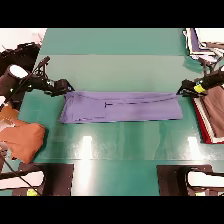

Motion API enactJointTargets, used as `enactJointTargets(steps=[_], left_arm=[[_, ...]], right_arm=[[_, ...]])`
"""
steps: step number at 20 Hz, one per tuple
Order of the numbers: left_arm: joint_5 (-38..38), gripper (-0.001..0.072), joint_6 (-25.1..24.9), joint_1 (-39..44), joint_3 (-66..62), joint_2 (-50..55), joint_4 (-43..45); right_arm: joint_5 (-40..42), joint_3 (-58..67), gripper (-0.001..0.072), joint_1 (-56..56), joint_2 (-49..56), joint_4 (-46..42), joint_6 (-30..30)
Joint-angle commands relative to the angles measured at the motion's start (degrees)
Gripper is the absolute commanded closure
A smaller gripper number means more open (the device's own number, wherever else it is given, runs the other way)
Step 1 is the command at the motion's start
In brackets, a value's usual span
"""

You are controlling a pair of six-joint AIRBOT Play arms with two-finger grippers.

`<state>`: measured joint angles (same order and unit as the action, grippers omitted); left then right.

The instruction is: Fold the shirts.

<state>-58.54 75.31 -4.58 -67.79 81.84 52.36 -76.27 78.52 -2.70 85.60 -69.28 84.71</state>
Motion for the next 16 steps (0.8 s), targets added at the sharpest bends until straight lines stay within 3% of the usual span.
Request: enactJointTargets(steps=[1,2,3,4,5,6,7,11,12,15,16], left_arm=[[-2.40,0.0085,-0.33,0.02,-4.09,2.78,-0.70],[-4.76,0.0087,-0.33,0.02,-4.48,2.71,-1.05],[-6.60,0.0213,-0.35,0.15,-4.46,2.73,-2.34],[-7.58,0.0482,-0.39,0.57,-4.46,2.73,-2.75],[-7.67,0.0688,-0.87,1.14,-4.46,2.73,-3.04],[-7.17,0.0674,-0.96,2.01,-4.46,2.73,-3.10],[-6.64,0.0674,-0.83,3.23,-4.44,2.73,-3.26],[-1.99,0.0684,-0.15,10.86,-4.46,2.80,-3.32],[-0.72,0.0684,0.48,12.85,-4.46,2.86,-3.34],[4.92,0.0684,3.74,17.88,-4.46,3.04,-3.30],[6.82,0.0684,4.22,19.37,-4.46,3.04,-3.34]], right_arm=[[-1.11,1.49,0.0320,-2.99,2.49,6.84,-5.97],[-1.57,-0.26,0.0320,-4.46,1.38,6.64,-6.88],[-1.84,-2.43,0.0320,-6.36,0.17,6.67,-7.32],[-1.84,-4.92,0.0319,-8.57,-0.85,6.73,-7.91],[-1.73,-7.15,0.0306,-10.69,-1.36,6.80,-8.35],[-1.86,-9.42,0.0153,-12.76,-1.36,6.84,-8.35],[-1.73,-11.63,0.0088,-14.51,-1.14,6.95,-8.44],[-0.87,-17.49,0.0097,-17.29,2.62,17.35,-15.04],[-0.07,-17.97,0.0136,-16.70,3.63,19.45,-15.80],[0.20,-15.69,0.0148,-13.16,6.80,20.26,-16.22],[0.17,-14.29,0.0256,-11.69,7.76,20.24,-16.22]])
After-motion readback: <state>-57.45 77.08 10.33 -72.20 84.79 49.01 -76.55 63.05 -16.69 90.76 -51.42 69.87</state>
